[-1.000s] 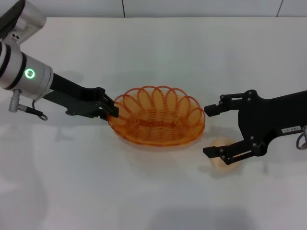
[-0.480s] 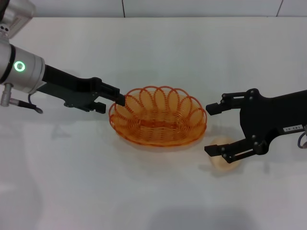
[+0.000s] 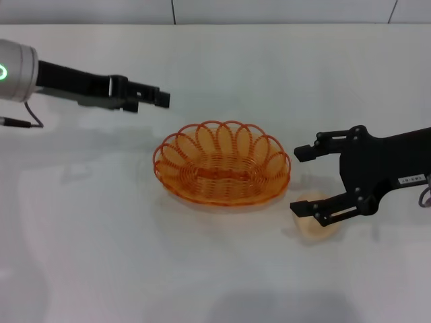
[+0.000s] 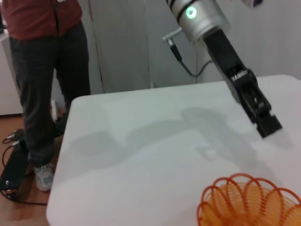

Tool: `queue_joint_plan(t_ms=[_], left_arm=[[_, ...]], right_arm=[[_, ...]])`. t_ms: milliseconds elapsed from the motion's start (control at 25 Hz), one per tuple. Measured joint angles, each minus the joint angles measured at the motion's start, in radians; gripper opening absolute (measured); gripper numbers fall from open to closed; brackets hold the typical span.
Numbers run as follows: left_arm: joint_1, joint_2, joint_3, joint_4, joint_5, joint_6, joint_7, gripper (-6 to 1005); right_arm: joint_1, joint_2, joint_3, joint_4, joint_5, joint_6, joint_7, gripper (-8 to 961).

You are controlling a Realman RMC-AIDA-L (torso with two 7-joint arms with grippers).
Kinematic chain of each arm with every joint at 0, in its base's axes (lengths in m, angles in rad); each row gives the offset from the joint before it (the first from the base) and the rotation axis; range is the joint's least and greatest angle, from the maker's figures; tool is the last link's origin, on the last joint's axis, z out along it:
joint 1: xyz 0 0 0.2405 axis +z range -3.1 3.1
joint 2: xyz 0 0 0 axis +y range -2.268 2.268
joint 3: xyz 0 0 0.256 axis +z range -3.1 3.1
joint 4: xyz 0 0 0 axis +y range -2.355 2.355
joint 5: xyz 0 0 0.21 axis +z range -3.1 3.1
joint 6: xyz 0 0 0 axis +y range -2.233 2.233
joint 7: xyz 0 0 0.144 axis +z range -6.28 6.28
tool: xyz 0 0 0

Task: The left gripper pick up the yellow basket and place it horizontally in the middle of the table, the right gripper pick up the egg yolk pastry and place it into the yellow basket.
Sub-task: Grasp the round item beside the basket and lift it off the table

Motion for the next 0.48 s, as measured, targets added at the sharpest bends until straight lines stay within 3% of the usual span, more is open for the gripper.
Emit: queue_joint_plan(t_ms=[200, 480], left_arm=[[0.017, 0.009, -0.001, 0.005, -0.077, -0.033, 0.182, 886], [0.013, 0.012, 0.005, 0.026, -0.086, -0.042, 0.448, 879]], right_arm=[[-0.002, 0.0, 0.001, 0.023, -0.021, 0.034, 0.014, 860], [0.004, 0.001, -0.012, 0.058, -0.068, 0.09, 0.049, 860]])
